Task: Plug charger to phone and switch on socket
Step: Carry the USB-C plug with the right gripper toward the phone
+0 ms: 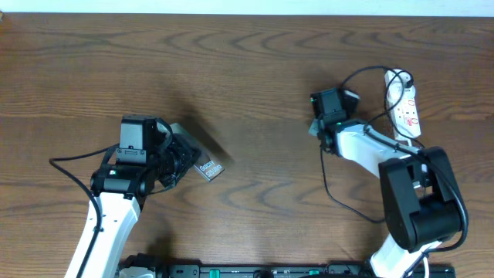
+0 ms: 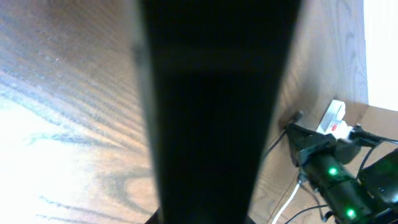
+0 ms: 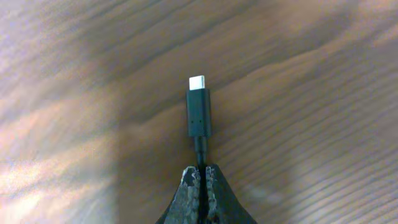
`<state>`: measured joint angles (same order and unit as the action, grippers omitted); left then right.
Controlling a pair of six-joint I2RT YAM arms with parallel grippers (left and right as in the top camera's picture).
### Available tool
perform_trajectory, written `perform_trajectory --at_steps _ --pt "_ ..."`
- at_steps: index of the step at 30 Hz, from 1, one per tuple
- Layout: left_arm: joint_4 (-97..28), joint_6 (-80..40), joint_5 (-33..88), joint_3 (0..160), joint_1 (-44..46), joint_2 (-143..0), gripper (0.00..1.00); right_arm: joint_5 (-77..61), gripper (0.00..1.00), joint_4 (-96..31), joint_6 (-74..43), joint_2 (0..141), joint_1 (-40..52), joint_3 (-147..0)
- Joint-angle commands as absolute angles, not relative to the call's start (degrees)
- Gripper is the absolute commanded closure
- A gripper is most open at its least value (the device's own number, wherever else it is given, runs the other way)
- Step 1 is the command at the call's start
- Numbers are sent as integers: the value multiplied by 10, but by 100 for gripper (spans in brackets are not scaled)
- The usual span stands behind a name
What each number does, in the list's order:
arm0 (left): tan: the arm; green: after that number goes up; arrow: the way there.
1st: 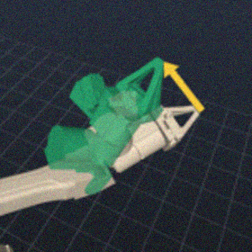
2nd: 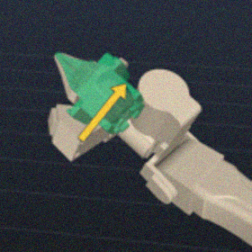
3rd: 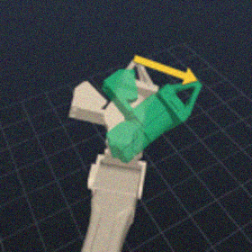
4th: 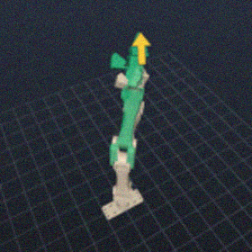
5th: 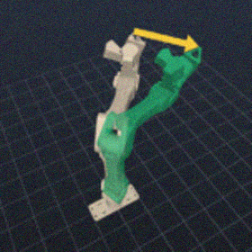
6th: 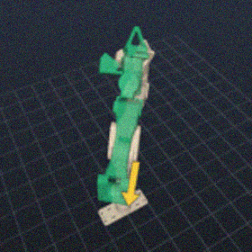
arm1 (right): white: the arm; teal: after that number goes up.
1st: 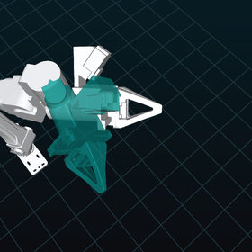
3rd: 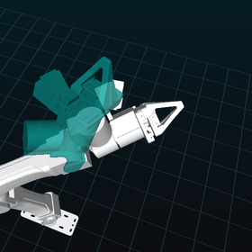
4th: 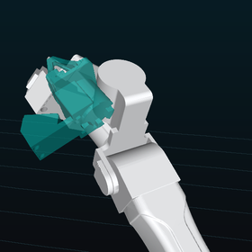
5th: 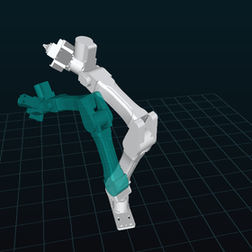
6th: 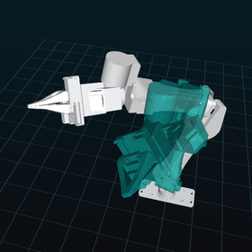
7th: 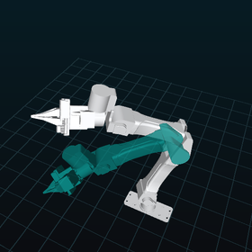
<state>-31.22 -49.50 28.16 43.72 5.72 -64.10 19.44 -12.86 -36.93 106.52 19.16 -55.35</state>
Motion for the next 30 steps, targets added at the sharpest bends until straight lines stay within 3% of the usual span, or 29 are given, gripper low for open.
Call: perform_trajectory --at_steps 1,10,16,17,20,23,27,30 --pt "-293 -486 288 446 55 -637 93 158 99 -159 -303 1036 231 -551" --pt "-207 -461 288 446 55 -660 92 14 98 -344 -301 1016 260 -549" --pt "-176 -462 296 446 55 -718 93 27 46 -317 -301 1016 255 -551" --pt "-176 -461 299 446 55 -728 93 27 41 -308 -301 1016 254 -551" --pt "-175 -461 316 446 55 -753 93 40 37 -291 -301 1016 250 -551" --pt "-170 -461 328 446 55 -766 92 57 39 -291 -302 1016 249 -551" --pt "-145 -461 361 446 55 -767 93 54 62 -307 -319 1016 254 -549" --pt "-118 -461 397 446 55 -767 93 54 71 -319 -345 1016 260 -542"
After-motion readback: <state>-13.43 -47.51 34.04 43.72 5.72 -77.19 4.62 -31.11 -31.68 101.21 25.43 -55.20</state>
